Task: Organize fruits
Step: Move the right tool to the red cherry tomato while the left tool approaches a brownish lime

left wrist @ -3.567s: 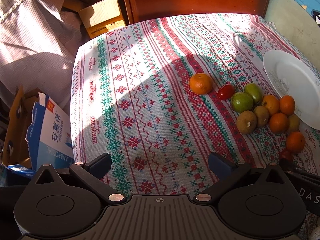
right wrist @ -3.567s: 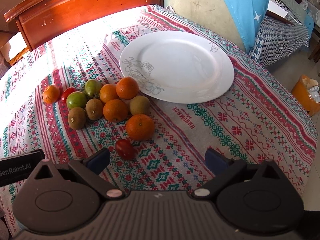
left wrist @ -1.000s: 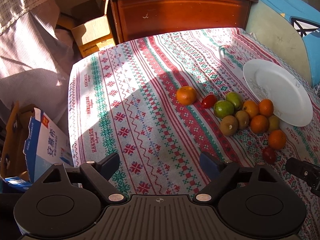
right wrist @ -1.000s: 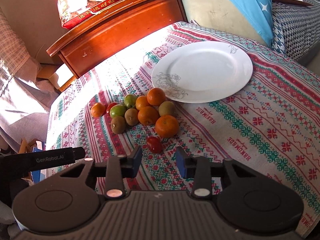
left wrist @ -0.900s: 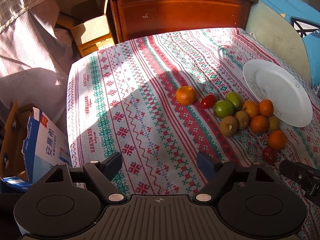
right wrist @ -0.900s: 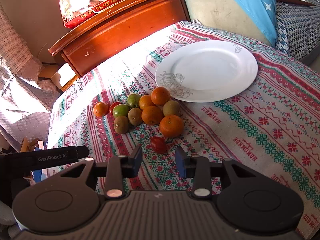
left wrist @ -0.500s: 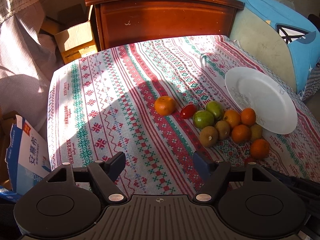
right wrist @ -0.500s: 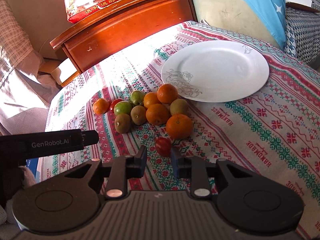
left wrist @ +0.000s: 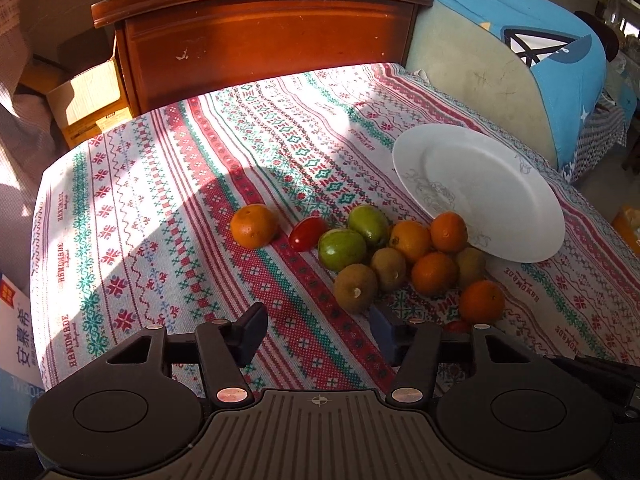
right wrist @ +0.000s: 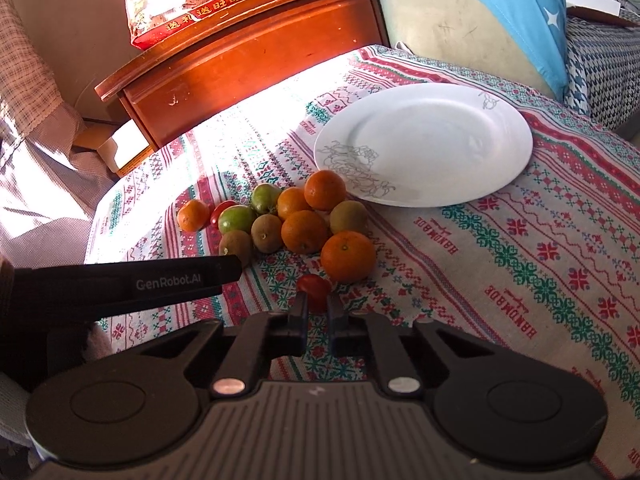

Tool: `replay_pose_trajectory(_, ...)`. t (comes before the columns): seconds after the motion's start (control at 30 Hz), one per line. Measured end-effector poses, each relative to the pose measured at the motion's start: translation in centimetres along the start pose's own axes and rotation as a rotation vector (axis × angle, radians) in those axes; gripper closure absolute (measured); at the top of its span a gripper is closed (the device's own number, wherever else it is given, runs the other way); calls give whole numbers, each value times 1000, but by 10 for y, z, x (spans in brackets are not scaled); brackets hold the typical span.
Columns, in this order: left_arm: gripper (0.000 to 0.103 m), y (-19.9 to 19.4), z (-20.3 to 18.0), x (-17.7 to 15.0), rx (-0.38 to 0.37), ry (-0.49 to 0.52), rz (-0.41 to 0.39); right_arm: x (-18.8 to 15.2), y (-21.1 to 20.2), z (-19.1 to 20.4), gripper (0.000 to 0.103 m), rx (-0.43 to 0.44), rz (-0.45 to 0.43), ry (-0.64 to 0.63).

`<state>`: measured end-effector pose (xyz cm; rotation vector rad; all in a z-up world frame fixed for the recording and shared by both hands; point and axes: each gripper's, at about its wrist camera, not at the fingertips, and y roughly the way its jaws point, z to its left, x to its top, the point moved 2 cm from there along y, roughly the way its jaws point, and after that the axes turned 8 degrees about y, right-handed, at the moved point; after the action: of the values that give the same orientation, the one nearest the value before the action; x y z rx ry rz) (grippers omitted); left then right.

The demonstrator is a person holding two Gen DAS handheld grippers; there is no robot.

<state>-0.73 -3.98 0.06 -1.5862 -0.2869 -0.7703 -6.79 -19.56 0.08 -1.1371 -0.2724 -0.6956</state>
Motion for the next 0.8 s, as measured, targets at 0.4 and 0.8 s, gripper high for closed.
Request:
replay_pose_trajectory(0.4,55,11,-9,2,-23,31,-26,0,7,6,75,-2,-9,-13)
replay_pose_trajectory(0.8,80,8,-9,2,-48,26,-51,0,13,10,85,-21,-39,-51)
